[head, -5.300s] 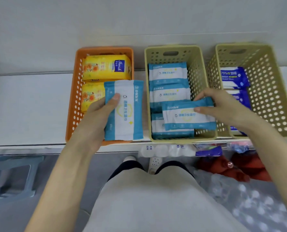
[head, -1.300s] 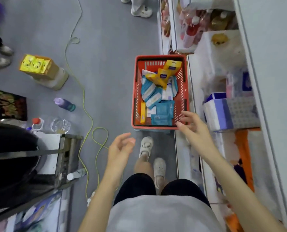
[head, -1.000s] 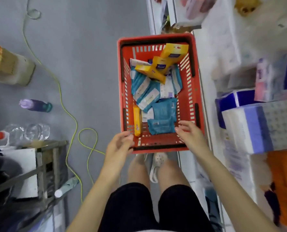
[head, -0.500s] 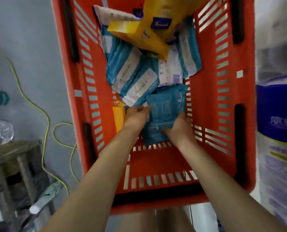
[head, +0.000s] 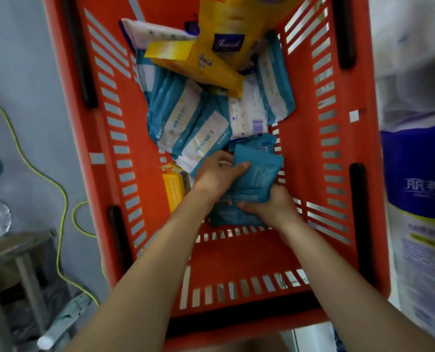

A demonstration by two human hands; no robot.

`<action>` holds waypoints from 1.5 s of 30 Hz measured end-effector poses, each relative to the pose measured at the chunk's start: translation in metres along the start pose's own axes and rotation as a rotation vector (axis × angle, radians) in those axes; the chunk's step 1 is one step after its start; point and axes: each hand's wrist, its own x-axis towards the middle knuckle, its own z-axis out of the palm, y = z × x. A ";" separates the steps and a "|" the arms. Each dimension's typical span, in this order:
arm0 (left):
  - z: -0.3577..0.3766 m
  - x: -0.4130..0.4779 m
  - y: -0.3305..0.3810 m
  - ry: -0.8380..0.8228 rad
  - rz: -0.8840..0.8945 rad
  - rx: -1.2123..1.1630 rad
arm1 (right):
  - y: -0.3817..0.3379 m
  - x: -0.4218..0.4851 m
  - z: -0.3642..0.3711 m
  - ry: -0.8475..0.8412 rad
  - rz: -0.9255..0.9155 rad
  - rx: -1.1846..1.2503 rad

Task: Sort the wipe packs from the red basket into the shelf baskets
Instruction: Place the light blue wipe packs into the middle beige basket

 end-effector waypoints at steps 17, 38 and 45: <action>-0.067 -0.214 0.131 -0.120 0.365 -0.416 | -0.114 -0.253 -0.101 0.012 -0.251 0.567; 0.122 -0.670 -0.003 -1.073 0.313 -0.252 | 0.119 -0.706 -0.046 0.875 -0.777 1.389; 0.184 -0.787 -0.120 -1.314 0.522 0.153 | 0.221 -0.819 0.004 0.971 -0.928 1.636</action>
